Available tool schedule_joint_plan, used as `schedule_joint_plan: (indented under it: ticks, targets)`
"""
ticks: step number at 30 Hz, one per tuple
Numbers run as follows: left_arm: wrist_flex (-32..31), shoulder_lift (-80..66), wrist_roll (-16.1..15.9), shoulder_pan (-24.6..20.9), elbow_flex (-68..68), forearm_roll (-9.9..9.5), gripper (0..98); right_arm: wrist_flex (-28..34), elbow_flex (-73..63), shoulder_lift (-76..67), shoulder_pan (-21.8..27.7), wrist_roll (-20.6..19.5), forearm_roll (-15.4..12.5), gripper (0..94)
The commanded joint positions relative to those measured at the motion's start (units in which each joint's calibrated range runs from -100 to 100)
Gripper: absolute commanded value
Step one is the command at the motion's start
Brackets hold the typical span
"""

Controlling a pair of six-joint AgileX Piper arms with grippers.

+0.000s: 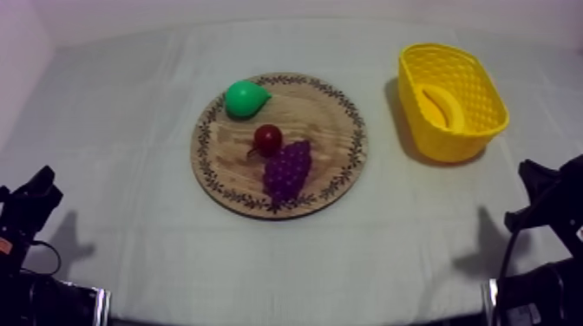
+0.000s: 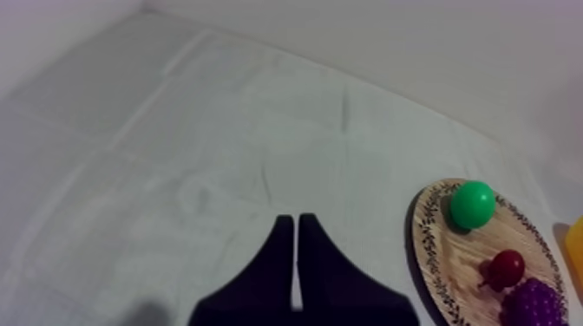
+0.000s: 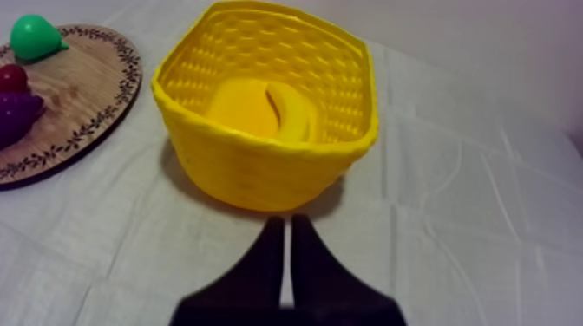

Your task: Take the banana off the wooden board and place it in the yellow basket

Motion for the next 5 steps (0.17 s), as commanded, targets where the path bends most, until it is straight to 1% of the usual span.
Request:
schedule_joint_plan:
  ticks: [1,5]
  targets:
    - [0.0,0.0,0.0,0.0,0.0,0.02,0.1,0.0,0.0,0.0,0.0,-0.1,0.0,0.5]
    - [0.0,0.0,0.0,0.0,0.0,0.02,0.1,0.0,0.0,0.0,0.0,-0.1,0.0,0.5]
